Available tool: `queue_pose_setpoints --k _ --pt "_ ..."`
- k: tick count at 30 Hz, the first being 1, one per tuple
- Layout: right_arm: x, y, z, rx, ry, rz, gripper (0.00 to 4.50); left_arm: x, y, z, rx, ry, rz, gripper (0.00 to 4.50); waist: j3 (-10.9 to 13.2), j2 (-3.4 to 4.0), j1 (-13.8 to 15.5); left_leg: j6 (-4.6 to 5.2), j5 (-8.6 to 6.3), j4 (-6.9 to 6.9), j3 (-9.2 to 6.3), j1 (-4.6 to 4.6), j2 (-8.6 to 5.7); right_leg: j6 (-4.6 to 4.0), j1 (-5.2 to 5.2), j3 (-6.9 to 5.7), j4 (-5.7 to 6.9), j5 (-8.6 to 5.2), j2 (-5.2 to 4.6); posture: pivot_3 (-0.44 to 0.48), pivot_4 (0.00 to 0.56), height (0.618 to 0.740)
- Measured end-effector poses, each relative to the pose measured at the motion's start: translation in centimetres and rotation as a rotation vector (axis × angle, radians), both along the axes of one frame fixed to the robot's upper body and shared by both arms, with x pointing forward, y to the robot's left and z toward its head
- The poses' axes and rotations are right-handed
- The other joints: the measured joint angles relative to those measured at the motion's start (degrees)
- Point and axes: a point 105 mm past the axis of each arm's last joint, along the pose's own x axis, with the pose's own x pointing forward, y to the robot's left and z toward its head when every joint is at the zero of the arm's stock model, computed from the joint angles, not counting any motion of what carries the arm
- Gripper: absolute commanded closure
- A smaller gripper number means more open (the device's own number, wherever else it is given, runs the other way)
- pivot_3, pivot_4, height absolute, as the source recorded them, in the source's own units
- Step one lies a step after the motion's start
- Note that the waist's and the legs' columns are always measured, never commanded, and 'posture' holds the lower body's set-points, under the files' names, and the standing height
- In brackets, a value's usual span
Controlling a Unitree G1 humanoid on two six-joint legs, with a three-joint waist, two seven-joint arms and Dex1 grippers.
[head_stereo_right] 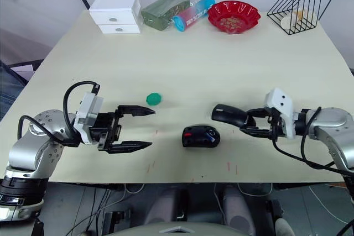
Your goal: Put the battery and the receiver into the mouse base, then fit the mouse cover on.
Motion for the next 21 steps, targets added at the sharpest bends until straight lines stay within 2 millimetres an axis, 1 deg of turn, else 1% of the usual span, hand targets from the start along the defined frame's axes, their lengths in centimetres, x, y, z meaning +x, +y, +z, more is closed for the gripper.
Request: queue_pose_setpoints --k 5,11,13,17,21 --pt "-0.5 1.9 0.1 -0.028 0.012 0.080 2.20 0.1 0.9 -0.6 0.024 -0.006 -0.006 0.00 0.05 -0.04 0.00 0.00 0.00 0.00 -0.02 -0.01 0.00 -0.01 -0.01 -0.03 0.00 0.00 -0.01 0.000 0.150 0.740" --pt "-0.8 3.4 0.1 -0.068 0.028 0.126 2.20 0.0 1.9 -1.6 0.056 -0.009 -0.004 0.00 0.12 -0.09 0.02 0.00 0.00 0.00 -0.03 -0.03 0.01 -0.01 -0.01 -0.06 0.00 0.00 -0.04 0.000 0.150 0.740" --pt "-1.2 4.4 0.4 -0.089 0.022 0.169 2.20 -0.1 2.2 -2.0 0.060 -0.004 0.000 0.00 0.13 -0.09 -0.03 0.00 0.00 0.00 -0.03 -0.04 0.02 -0.01 -0.05 -0.06 0.01 0.00 -0.04 0.000 0.150 0.740" --pt "-1.6 5.5 0.5 -0.109 0.019 0.210 2.20 0.0 2.4 -2.3 0.072 -0.011 0.007 0.00 0.14 -0.11 -0.01 0.00 0.00 0.00 -0.06 -0.06 0.03 -0.02 -0.05 -0.10 0.01 0.00 -0.05 0.000 0.150 0.740" --pt "-1.4 6.5 0.5 -0.152 0.026 0.237 2.20 -0.2 2.5 -2.5 0.078 -0.014 0.001 0.00 0.15 -0.12 -0.01 0.00 0.00 0.00 -0.05 -0.09 0.02 -0.01 -0.09 -0.11 0.01 0.00 -0.09 0.000 0.150 0.740"
